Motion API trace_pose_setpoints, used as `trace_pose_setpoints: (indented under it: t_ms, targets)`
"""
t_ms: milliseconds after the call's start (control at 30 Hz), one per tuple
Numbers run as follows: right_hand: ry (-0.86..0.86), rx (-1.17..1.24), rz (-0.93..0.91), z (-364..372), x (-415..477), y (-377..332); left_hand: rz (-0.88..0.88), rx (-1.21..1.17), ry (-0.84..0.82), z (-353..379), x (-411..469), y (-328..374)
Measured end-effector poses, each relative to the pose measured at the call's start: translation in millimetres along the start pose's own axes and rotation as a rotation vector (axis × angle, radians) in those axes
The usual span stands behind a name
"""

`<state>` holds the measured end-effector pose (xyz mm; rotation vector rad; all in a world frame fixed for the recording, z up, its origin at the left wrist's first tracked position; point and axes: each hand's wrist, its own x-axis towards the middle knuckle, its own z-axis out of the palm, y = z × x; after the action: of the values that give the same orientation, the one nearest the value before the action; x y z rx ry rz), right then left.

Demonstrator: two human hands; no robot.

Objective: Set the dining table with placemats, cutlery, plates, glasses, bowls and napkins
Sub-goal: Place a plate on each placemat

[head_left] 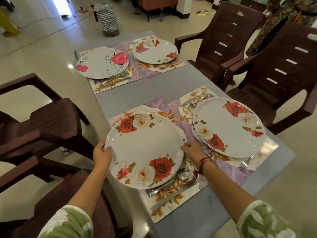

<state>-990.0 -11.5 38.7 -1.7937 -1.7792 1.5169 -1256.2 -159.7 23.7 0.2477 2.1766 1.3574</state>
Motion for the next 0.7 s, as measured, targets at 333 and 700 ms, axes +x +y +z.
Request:
trace_pose_setpoints:
  t_ms: [333, 700]
  targets:
    - [0.123, 0.070, 0.040, -16, -1, 3, 0.013, 0.089, -0.011, 30, -3, 3]
    - [0.122, 0.073, -0.097, -16, -34, -6, 0.086, 0.324, 0.034, 26, -22, 14]
